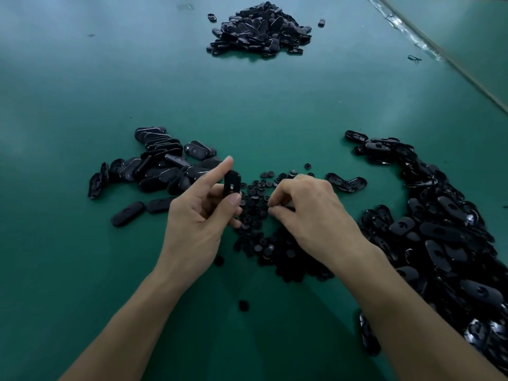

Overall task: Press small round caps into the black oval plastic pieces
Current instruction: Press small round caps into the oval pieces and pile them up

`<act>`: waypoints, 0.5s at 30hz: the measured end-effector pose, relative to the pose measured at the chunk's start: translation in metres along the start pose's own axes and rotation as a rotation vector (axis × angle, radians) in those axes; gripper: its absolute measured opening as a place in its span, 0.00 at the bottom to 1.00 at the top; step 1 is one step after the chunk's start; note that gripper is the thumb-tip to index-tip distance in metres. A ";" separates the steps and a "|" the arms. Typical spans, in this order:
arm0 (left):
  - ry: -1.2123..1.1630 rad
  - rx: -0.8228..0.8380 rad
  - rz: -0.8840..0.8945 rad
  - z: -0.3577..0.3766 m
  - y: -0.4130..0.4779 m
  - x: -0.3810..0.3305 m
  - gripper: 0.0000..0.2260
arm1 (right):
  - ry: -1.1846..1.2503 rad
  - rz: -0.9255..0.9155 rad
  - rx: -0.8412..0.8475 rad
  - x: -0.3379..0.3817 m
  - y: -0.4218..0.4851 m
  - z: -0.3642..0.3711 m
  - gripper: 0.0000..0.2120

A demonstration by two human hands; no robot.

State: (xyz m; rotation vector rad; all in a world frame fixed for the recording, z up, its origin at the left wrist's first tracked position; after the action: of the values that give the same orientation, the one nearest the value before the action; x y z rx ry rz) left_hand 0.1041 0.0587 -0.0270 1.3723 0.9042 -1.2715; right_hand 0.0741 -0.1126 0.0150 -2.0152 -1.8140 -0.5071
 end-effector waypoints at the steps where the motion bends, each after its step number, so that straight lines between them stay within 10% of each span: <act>1: 0.000 -0.009 -0.008 0.000 0.000 0.000 0.24 | 0.022 -0.014 -0.008 0.000 0.000 0.000 0.01; 15: 0.061 -0.016 0.011 -0.002 -0.001 0.001 0.14 | 0.352 -0.079 -0.160 0.003 -0.007 -0.012 0.04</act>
State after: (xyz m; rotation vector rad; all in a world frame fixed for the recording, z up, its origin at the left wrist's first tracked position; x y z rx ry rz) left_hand 0.1041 0.0608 -0.0284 1.4082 0.9447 -1.2176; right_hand 0.0672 -0.1152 0.0270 -1.8145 -1.6837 -0.9909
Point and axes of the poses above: each hand's wrist, its own y-axis towards the middle knuckle, its own z-axis out of the palm, x = y × z, the point moved 2 cm from there along y, towards the middle knuckle
